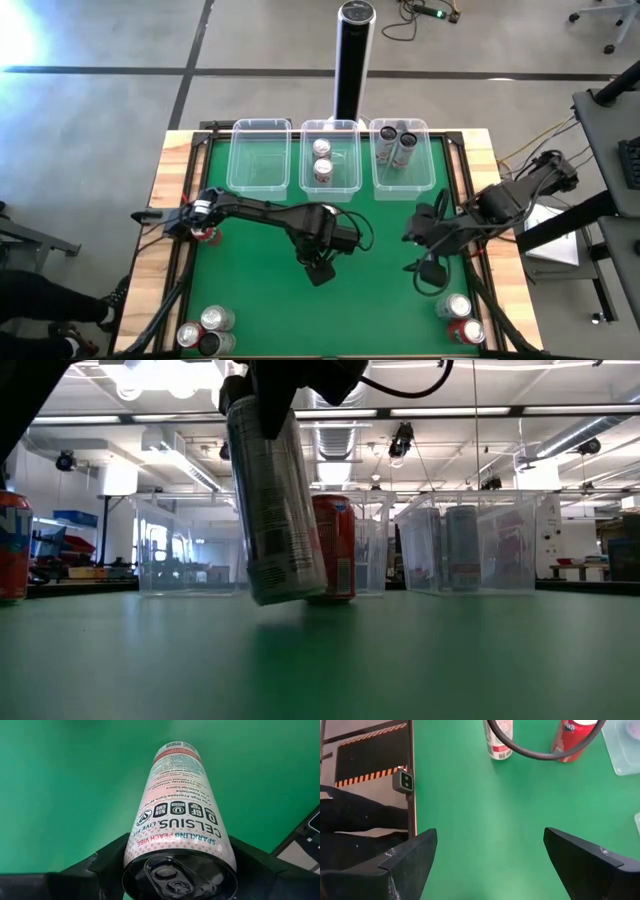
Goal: Sort soda cans
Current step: Put the top white soda can into the top right transparent bin
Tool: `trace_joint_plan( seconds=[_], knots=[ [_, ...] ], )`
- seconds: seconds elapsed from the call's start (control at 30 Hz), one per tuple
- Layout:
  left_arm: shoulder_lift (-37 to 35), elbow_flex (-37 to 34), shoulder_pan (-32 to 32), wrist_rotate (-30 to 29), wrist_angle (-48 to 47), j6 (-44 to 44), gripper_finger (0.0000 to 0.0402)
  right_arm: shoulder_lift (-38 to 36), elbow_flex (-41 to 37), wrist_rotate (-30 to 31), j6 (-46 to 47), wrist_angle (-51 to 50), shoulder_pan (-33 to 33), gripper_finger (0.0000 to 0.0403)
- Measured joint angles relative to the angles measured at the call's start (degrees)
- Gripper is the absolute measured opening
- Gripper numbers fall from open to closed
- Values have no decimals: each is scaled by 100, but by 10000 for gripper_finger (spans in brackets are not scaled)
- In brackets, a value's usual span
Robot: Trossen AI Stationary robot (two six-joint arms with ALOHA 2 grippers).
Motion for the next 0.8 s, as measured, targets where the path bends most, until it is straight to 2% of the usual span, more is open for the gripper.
trace_joint_plan(
  seconds=[0.17, 0.33, 0.43, 0.57, 0.7, 0.8],
  knots=[
    [0, 6, 11, -51, -2, 105, 306, 106, 0, 0, 160, 2, 103, 361],
    [-18, 23, 14, -96, -1, 127, 317, 347, 0, 8, 193, -22, 246, 361],
    [-98, 130, -35, -79, 10, 200, 318, 639, 0, 465, 135, -20, 338, 361],
    [-199, 227, -169, 434, 7, 391, 318, 1105, 0, 789, -212, 88, 344, 361],
    [-239, 192, -398, 609, 1, 654, 315, 1623, 0, 970, -606, 669, 312, 361],
    [-416, 180, -567, 605, -6, 774, 313, 2008, 20, 1484, -751, 1192, 312, 361]
  ],
)
